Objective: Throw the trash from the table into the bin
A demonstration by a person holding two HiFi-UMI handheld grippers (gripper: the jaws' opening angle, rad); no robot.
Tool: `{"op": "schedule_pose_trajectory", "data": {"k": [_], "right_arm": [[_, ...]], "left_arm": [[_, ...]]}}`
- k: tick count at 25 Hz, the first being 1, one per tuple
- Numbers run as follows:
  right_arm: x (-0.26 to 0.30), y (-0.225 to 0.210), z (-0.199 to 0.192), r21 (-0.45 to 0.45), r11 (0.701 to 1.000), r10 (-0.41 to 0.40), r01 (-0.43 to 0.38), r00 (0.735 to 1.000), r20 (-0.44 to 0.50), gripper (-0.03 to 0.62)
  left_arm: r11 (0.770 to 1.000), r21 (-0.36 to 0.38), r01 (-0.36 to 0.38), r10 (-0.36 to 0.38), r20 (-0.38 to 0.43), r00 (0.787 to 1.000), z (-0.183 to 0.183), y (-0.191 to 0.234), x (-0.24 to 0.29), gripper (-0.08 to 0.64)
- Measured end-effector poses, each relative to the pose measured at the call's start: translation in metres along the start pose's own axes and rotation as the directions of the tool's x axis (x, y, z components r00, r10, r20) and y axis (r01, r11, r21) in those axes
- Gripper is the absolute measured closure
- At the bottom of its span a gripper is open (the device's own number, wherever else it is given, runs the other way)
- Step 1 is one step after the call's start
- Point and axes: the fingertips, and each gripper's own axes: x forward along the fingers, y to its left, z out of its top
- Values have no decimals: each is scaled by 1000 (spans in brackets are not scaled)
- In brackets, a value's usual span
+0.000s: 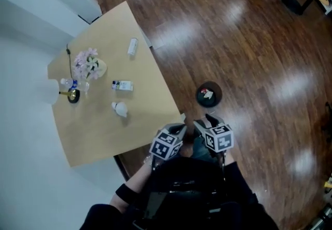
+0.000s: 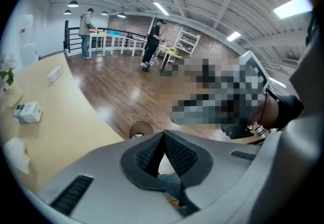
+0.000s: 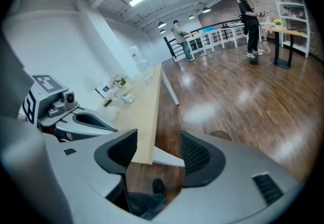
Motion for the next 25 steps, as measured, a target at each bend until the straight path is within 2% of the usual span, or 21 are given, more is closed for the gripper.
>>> {"op": "schedule_pose_trajectory", "data": {"k": [6, 11, 15, 18, 21, 25], "right_arm": [[15, 63, 13, -94, 988, 118, -121, 992, -33, 316], [26, 84, 15, -198, 961, 183, -195, 980, -77, 316], [32, 101, 16, -252, 929, 248, -273, 960, -126, 316], [37, 120, 17, -324, 885, 289, -335, 940, -183, 316], [51, 140, 18, -391, 845, 295, -364, 928, -226, 316], [71, 167, 33, -444, 815, 288, -371, 926, -246, 316]], "left_arm": [[987, -113, -113, 118, 31, 993, -16, 37, -42, 560], [955, -234, -182, 207, 82, 975, -17, 60, -67, 560], [907, -333, -258, 306, 99, 947, -24, 77, -89, 560], [861, -399, -316, 381, 94, 920, -40, 89, -107, 560], [814, -458, -357, 438, 79, 896, -60, 110, -127, 560], [762, -521, -386, 492, 76, 867, -81, 146, -150, 560]]}}
